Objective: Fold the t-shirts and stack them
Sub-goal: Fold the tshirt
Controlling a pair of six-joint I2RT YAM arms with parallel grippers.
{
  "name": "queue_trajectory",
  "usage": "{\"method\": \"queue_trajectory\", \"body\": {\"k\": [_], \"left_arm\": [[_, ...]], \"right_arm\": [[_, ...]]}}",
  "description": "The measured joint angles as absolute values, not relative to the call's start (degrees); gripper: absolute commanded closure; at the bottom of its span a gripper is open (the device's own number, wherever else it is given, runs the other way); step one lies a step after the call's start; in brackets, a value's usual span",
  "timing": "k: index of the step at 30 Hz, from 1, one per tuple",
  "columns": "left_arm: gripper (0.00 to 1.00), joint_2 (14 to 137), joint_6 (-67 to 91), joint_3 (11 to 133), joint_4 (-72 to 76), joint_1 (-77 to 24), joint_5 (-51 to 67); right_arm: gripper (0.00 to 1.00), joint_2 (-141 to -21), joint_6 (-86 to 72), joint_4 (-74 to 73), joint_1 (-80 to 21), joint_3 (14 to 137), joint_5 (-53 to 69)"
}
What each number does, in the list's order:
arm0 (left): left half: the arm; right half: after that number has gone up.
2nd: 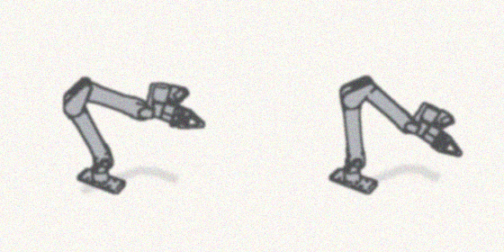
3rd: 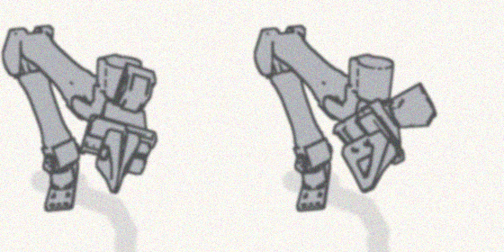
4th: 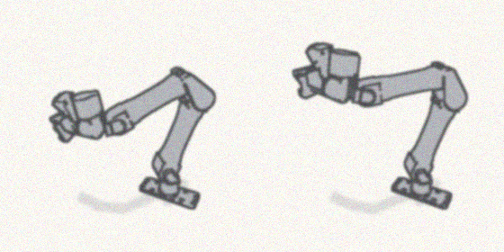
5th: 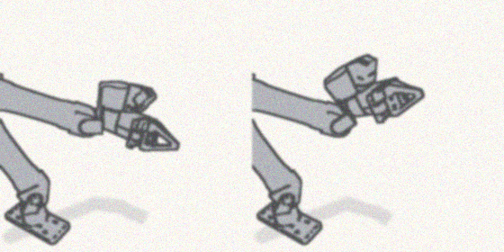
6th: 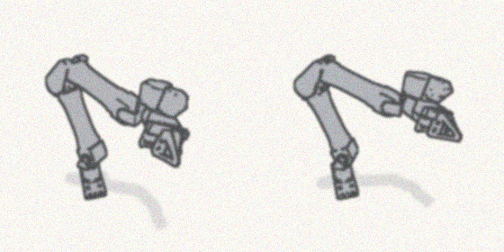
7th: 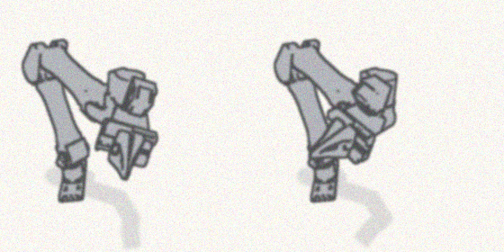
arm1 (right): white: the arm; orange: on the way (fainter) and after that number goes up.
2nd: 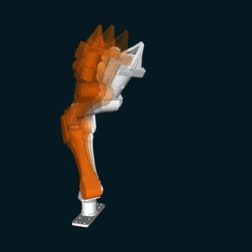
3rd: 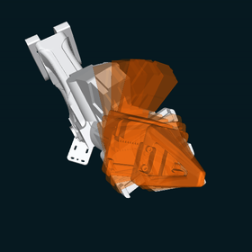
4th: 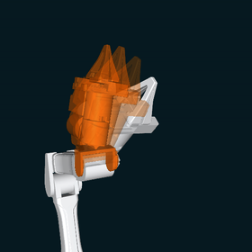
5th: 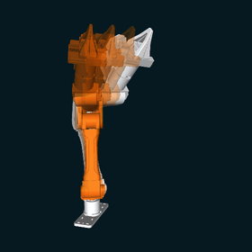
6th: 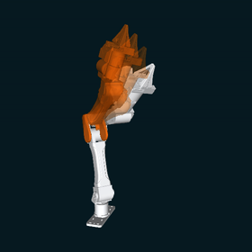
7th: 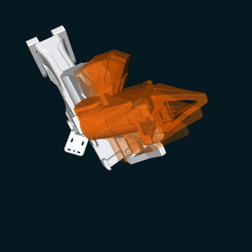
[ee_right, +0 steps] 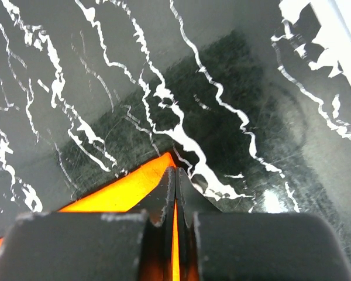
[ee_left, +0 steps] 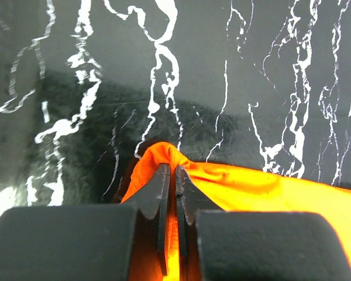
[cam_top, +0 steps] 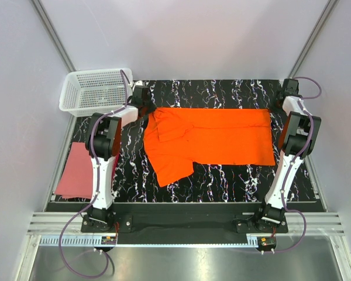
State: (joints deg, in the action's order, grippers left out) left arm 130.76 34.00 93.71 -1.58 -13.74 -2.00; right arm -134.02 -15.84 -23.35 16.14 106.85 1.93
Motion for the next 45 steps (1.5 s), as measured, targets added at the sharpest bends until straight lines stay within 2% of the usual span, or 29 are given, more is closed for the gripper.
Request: {"method": "queue_trajectory", "body": {"k": [21, 23, 25, 27, 28, 29, 30, 31, 32, 33, 35, 36, 41, 45], "left_arm": [[1.00, 125.5, 36.4, 82.7, 12.8, -13.5, -3.4], [0.93, 125.5, 36.3, 82.9, 13.5, -13.5, -3.3], [0.81, 125.5, 36.2, 83.7, 13.4, -13.5, -2.8], [0.73, 125.6, 35.8, 84.8, 13.3, -13.5, -2.4], [0.65, 125.6, 35.7, 85.4, 13.4, -13.4, -2.2], [0.62, 125.6, 35.4, 85.8, 13.5, -13.4, -2.2], [0.60, 125.6, 35.4, 86.3, 13.6, -13.4, -2.2], [0.60, 125.6, 35.4, 86.4, 13.6, -13.4, -2.2], [0.54, 125.6, 35.0, 86.4, 13.6, -13.4, -2.4], [0.52, 125.6, 34.4, 86.4, 13.4, -13.4, -2.8], [0.51, 125.6, 33.5, 86.4, 12.7, -13.5, -3.6], [0.50, 125.5, 32.8, 86.4, 12.3, -13.6, -4.1], [0.44, 122.1, 29.3, 83.7, 10.7, -14.5, -4.8], [0.39, 115.2, 28.7, 77.1, 10.7, -15.6, -3.4]], "right_arm": [[1.00, -134.0, -18.1, -21.9, 16.1, 106.8, -5.1], [1.00, -134.0, -18.3, -21.9, 16.1, 106.8, -5.1], [1.00, -134.0, -18.3, -22.0, 16.1, 106.8, -5.1], [1.00, -134.0, -18.3, -22.0, 16.1, 106.8, -5.0], [1.00, -134.0, -18.3, -22.1, 16.1, 106.9, -5.0], [1.00, -134.0, -18.4, -22.2, 16.1, 107.0, -5.0], [0.91, -134.1, -18.5, -22.2, 16.1, 107.2, -4.9], [0.91, -134.1, -18.5, -22.2, 16.2, 107.4, -4.9], [0.85, -134.1, -18.6, -22.3, 16.2, 107.7, -4.9], [0.70, -134.1, -18.8, -22.5, 16.2, 108.0, -4.9], [0.59, -134.1, -19.0, -23.0, 16.2, 108.8, -5.0], [0.50, -134.1, -18.9, -23.4, 16.2, 109.2, -5.1], [0.29, -134.0, -19.2, -27.6, 16.2, 111.5, -8.3], [0.25, -131.5, -19.6, -30.5, 16.1, 108.9, -9.6]]}}
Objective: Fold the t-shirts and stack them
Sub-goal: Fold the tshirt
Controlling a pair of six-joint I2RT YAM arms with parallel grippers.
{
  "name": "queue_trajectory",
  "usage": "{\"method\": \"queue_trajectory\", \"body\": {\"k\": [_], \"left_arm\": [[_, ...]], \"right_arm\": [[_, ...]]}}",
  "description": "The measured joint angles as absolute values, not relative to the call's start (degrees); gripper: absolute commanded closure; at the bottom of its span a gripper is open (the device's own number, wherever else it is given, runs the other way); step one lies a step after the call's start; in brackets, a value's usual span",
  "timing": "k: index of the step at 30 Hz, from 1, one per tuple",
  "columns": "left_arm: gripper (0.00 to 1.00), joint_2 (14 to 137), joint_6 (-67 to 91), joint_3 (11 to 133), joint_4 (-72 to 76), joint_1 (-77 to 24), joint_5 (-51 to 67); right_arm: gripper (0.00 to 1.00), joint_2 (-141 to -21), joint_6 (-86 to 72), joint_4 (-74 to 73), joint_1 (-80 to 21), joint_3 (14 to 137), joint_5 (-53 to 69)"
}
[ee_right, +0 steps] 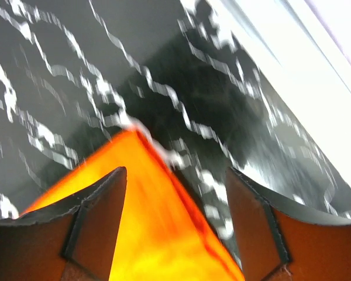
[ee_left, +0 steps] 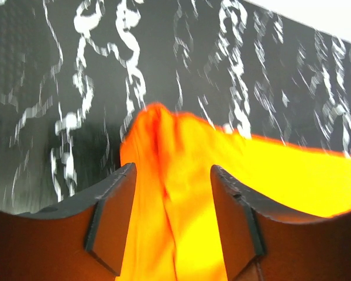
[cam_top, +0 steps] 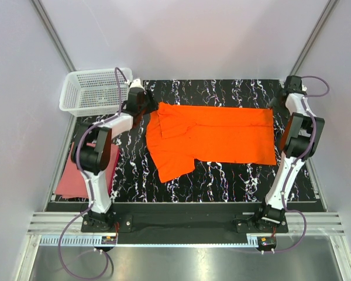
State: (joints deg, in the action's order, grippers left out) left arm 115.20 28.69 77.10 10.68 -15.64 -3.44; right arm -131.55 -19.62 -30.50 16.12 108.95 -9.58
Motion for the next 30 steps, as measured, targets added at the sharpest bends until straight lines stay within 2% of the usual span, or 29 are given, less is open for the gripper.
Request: {"method": "queue_trajectory", "body": {"k": [6, 11, 13, 15, 16, 18, 22, 30], "left_arm": [[0.35, 104.2, 29.3, 67.1, 7.4, -17.8, -2.6], [0.34, 101.4, 30.7, 63.0, 4.1, -17.9, 1.3], [0.33, 101.1, 31.2, 61.3, 3.0, -17.8, 3.5], [0.36, 101.1, 31.6, 60.2, 1.8, -17.8, 5.7], [0.39, 101.2, 31.7, 60.2, 1.1, -17.8, 6.8], [0.43, 101.6, 32.0, 60.5, 0.9, -17.8, 8.7], [0.42, 104.3, 33.4, 62.5, 0.4, -17.8, 10.6], [0.42, 109.6, 35.0, 65.5, -2.7, -17.8, 12.1]], "right_arm": [[0.25, -120.0, -21.5, -32.9, 13.6, 98.8, -9.1], [0.25, -111.4, -23.4, -31.1, 4.4, 92.7, -3.9], [0.33, -108.8, -24.2, -28.6, -0.2, 89.4, 0.0], [0.52, -106.9, -25.1, -25.4, -4.7, 85.3, 4.5], [0.56, -106.4, -25.7, -23.8, -7.0, 83.3, 7.1], [0.57, -106.1, -27.5, -21.1, -9.9, 80.1, 10.9], [0.57, -106.1, -29.9, -17.3, -14.9, 74.9, 15.7], [0.60, -107.4, -32.3, -10.4, -20.4, 74.2, 20.1]]}}
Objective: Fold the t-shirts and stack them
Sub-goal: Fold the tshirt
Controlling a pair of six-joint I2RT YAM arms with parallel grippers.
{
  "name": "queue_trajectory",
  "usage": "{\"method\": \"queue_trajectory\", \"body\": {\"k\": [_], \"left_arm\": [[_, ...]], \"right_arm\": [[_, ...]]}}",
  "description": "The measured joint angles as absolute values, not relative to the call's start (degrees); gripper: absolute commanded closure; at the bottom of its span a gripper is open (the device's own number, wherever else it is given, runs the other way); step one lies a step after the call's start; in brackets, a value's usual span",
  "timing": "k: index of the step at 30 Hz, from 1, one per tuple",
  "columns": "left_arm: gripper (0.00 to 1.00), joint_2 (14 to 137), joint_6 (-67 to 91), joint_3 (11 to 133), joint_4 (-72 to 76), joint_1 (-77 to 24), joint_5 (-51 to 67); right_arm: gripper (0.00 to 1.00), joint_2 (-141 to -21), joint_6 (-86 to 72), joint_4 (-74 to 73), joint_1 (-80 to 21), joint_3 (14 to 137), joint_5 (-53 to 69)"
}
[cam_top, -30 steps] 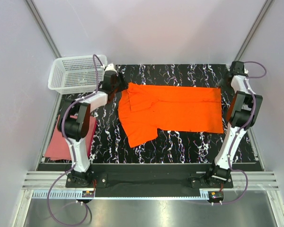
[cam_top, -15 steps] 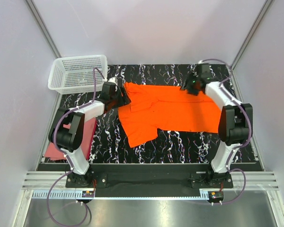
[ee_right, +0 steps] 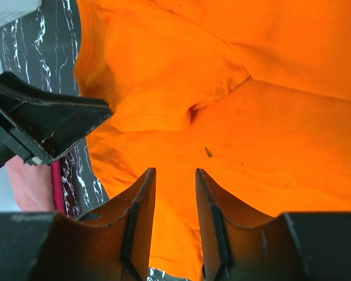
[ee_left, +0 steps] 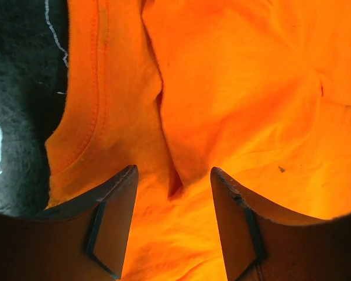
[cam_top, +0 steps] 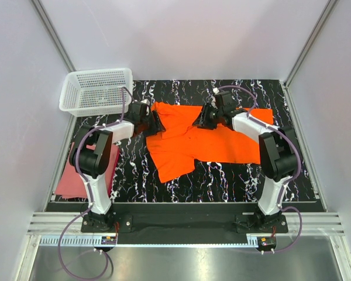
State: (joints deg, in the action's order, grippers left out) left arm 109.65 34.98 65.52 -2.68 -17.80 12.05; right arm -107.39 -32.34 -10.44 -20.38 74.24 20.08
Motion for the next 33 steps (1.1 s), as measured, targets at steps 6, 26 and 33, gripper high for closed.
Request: {"method": "queue_trajectory", "body": {"k": [6, 26, 33], "left_arm": [[0.58, 110.8, 36.6, 66.6, -2.9, -17.8, 15.6], [1.00, 112.6, 38.9, 68.8, -3.0, -17.7, 17.2], [1.00, 112.6, 38.5, 74.7, -1.7, -16.9, 16.0]], "right_arm": [[0.62, -109.8, -33.6, -8.1, -20.1, 74.2, 20.6], [0.87, -115.1, -39.7, -0.9, -20.1, 72.7, 22.4], [0.90, -118.5, -44.5, 4.1, -20.1, 72.1, 24.4]]}}
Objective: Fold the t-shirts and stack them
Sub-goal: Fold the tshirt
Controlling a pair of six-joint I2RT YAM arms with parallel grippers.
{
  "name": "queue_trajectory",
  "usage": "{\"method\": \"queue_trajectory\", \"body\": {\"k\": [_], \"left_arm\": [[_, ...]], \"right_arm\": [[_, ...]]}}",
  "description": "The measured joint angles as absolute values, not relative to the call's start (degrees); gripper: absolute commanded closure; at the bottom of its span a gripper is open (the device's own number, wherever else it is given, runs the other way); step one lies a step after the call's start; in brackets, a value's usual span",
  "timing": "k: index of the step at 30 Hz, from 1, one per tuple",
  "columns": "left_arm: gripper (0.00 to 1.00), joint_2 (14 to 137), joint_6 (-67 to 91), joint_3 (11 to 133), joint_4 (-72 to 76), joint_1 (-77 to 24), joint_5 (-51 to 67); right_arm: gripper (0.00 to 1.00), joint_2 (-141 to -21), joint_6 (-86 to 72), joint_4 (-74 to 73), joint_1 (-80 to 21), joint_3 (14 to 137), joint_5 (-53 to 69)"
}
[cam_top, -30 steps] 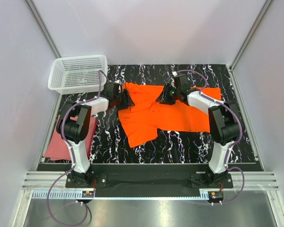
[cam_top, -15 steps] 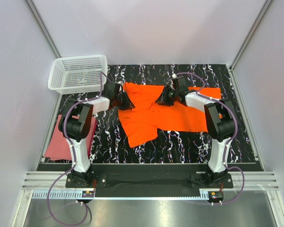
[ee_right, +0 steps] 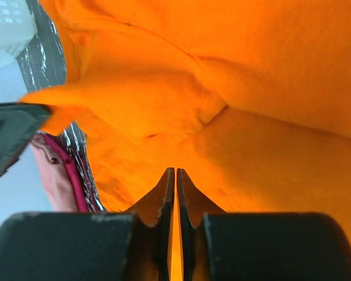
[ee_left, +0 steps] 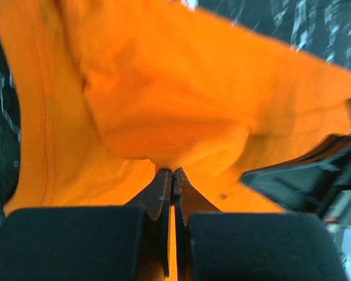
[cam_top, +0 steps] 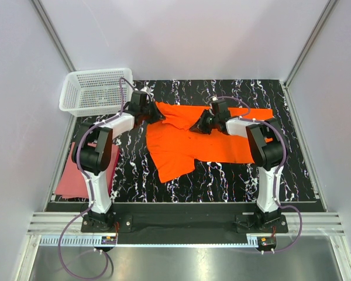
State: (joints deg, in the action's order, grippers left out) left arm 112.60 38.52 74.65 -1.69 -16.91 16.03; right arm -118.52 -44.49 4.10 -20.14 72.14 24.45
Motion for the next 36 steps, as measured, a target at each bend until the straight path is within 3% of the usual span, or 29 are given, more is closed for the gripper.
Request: {"method": "queue_trajectory", "body": {"k": [6, 25, 36], "left_arm": [[1.00, 114.2, 38.5, 78.3, -0.2, -16.6, 16.1], [1.00, 118.1, 38.6, 79.1, 0.1, -16.5, 16.5], [1.00, 118.1, 38.6, 79.1, 0.6, -16.5, 16.6]], "right_arm": [[0.89, -121.3, -47.5, 6.9, -20.2, 72.1, 25.0], [0.73, -124.3, -54.4, 12.7, -21.0, 72.4, 24.8], [0.72, -125.4, -57.3, 14.7, -21.1, 73.1, 24.7]]}}
